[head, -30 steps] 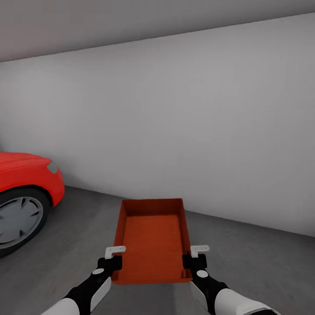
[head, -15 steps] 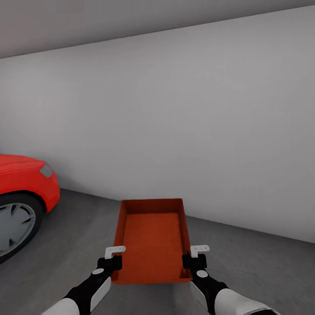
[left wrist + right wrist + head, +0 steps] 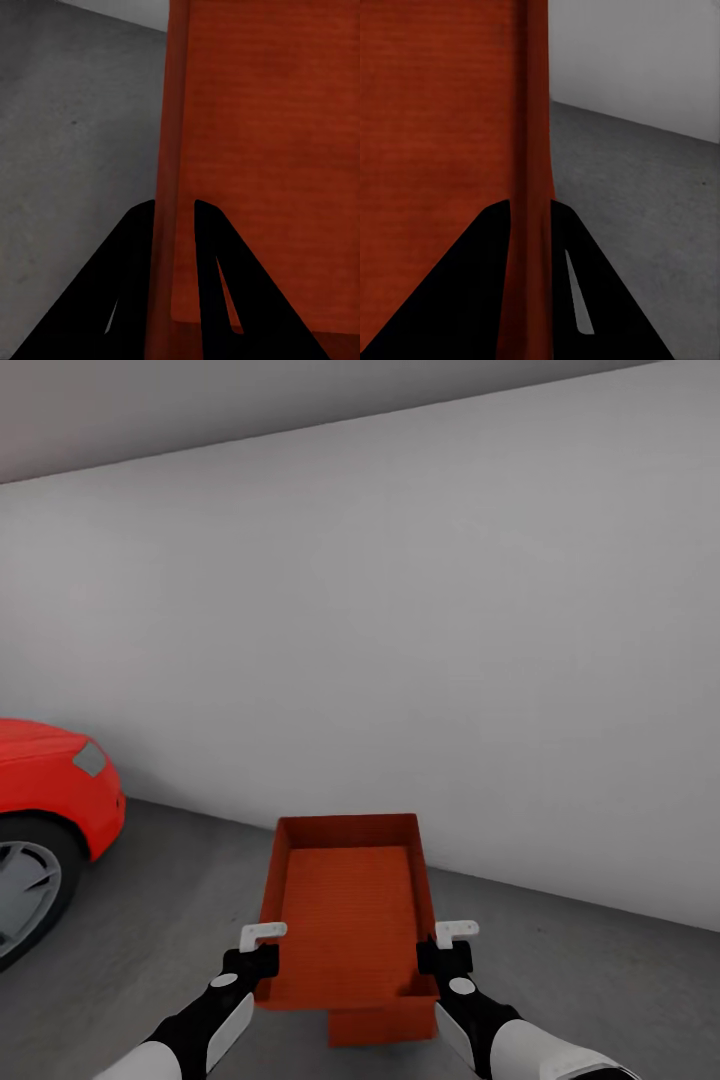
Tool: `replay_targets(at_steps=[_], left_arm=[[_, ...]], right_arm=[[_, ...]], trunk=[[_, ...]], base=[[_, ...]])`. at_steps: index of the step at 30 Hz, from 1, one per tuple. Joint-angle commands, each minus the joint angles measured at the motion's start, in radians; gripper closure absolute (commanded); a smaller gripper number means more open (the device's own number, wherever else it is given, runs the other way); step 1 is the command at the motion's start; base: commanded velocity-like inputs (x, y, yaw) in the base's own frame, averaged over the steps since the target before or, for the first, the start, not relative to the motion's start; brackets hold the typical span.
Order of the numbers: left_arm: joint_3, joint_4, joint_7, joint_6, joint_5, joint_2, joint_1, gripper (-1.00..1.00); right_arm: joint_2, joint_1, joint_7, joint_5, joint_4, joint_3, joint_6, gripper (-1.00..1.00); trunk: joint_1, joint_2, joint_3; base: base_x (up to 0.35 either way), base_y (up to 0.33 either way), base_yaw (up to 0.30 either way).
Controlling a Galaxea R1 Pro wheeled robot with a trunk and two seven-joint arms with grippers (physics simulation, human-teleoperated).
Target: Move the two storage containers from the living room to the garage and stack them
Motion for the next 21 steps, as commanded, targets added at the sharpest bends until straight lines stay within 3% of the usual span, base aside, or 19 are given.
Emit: replay_targets(at_steps=[1, 21], left_arm=[[0.015, -0.009, 0.047, -0.004, -0.008, -0.003, -0.001, 1.00], [0.015, -0.007, 0.047, -0.003, -0.008, -0.004, -0.001, 1.00]], right_arm=[[0.002, -0.001, -0.011, -0.021, 0.004, -0.039, -0.007, 1.00], [0.002, -0.001, -0.012, -0.021, 0.004, -0.039, -0.007, 1.00]], trunk=[[0.001, -0.001, -0.002], [0.001, -0.001, -0.002]], base=[[0.322, 0.000, 0.000], [0.322, 0.000, 0.000]])
